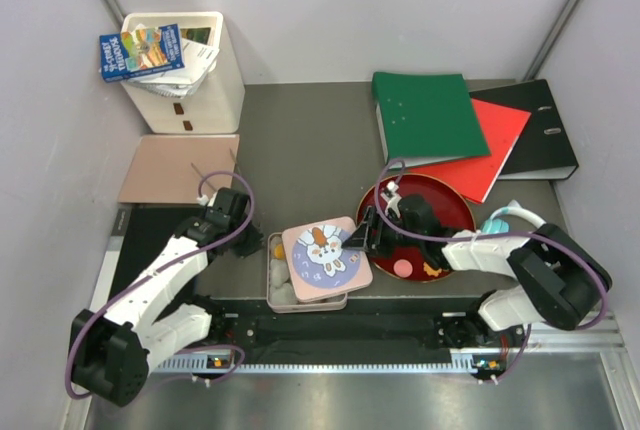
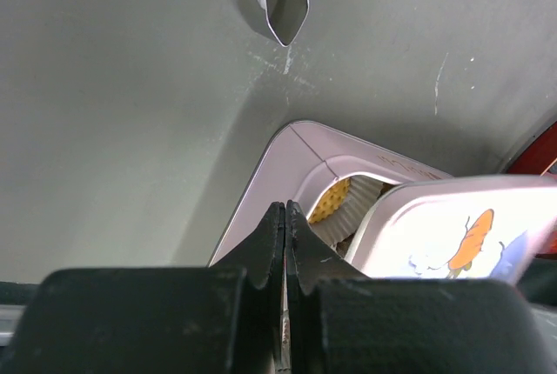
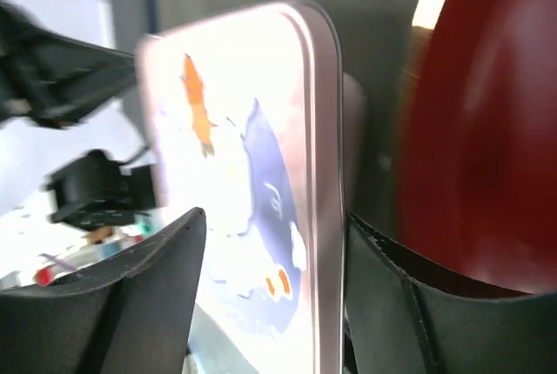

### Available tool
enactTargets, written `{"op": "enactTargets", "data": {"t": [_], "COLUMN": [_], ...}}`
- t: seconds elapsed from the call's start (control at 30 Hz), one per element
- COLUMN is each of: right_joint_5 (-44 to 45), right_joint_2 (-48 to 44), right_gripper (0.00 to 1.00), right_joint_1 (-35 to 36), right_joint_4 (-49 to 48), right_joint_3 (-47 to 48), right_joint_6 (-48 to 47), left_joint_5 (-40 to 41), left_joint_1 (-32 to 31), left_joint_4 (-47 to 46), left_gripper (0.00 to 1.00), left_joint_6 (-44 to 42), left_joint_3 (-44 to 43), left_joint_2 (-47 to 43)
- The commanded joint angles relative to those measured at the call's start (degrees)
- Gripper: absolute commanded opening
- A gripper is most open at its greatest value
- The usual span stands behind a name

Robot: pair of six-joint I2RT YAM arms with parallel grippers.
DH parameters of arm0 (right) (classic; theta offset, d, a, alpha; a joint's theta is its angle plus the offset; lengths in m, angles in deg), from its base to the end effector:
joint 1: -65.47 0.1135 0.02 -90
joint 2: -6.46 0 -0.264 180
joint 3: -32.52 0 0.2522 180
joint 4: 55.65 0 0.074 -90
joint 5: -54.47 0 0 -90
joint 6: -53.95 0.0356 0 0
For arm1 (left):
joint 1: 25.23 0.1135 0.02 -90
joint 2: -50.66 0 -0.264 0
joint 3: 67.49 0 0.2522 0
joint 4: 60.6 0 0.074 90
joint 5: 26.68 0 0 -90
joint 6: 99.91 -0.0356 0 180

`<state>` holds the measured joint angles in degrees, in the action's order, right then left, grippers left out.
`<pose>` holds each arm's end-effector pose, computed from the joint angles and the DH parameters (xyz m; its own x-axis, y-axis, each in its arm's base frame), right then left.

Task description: Pack the cookies

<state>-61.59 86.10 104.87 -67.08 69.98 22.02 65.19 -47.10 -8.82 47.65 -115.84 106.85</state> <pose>0.1836 0.1711 0.1497 -0.9405 0.2141 -0.2639 -0.1206 0.5158 0.8482 0.1660 -0.0654 0.2039 -0.7307 -0.6156 -0.2950 -0.4842 0.7721 -0.4117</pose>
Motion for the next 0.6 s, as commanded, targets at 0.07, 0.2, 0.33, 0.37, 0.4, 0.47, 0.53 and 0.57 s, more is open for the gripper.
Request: {"op": "enactTargets", "data": {"t": [0.07, 0.2, 0.33, 0.37, 0.4, 0.47, 0.53, 0.57], "right_joint_5": [3.91, 5.32, 5.15, 5.15, 5.06, 4.71, 4.53, 4.62], "right_joint_2": [-2.38, -4.31, -5.19, -5.37, -5.54, -5.54, -5.54, -5.46], "right_gripper": [0.63, 0.63, 0.62, 0.61, 0.6, 0.58, 0.56, 0.56], "right_joint_1": [0.94, 0.94, 0.94, 1.03, 1.03, 1.12, 1.56, 1.91], "right_joint_4": [12.17, 16.12, 20.08, 20.88, 22.36, 23.43, 24.65, 25.01], "right_joint_3": [3.54, 5.55, 7.76, 8.11, 8.63, 8.99, 9.34, 9.52], "right_joint_6": [-6.99, -9.27, -11.39, -11.92, -12.88, -13.67, -14.55, -14.91], "left_joint_5": [-0.02, 0.15, 0.15, 0.07, 0.06, -0.02, -0.11, -0.2], "left_joint_1": [-0.63, -0.81, -1.07, -0.98, -1.07, -1.07, -1.07, -1.07], "left_joint_4": [-2.16, -2.34, -2.51, -2.6, -2.69, -2.95, -3.04, -3.04], "left_gripper": [0.0, 0.0, 0.0, 0.0, 0.0, 0.0, 0.0, 0.0], "left_joint_6": [0.18, -0.08, -0.08, -0.08, -0.08, -0.08, 0.01, 0.01], "left_joint_3": [0.22, -0.13, -0.39, -0.39, -0.48, -0.48, -0.39, -0.48], "left_joint_2": [0.33, 0.68, 1.21, 1.38, 1.39, 1.73, 1.91, 2.09]}}
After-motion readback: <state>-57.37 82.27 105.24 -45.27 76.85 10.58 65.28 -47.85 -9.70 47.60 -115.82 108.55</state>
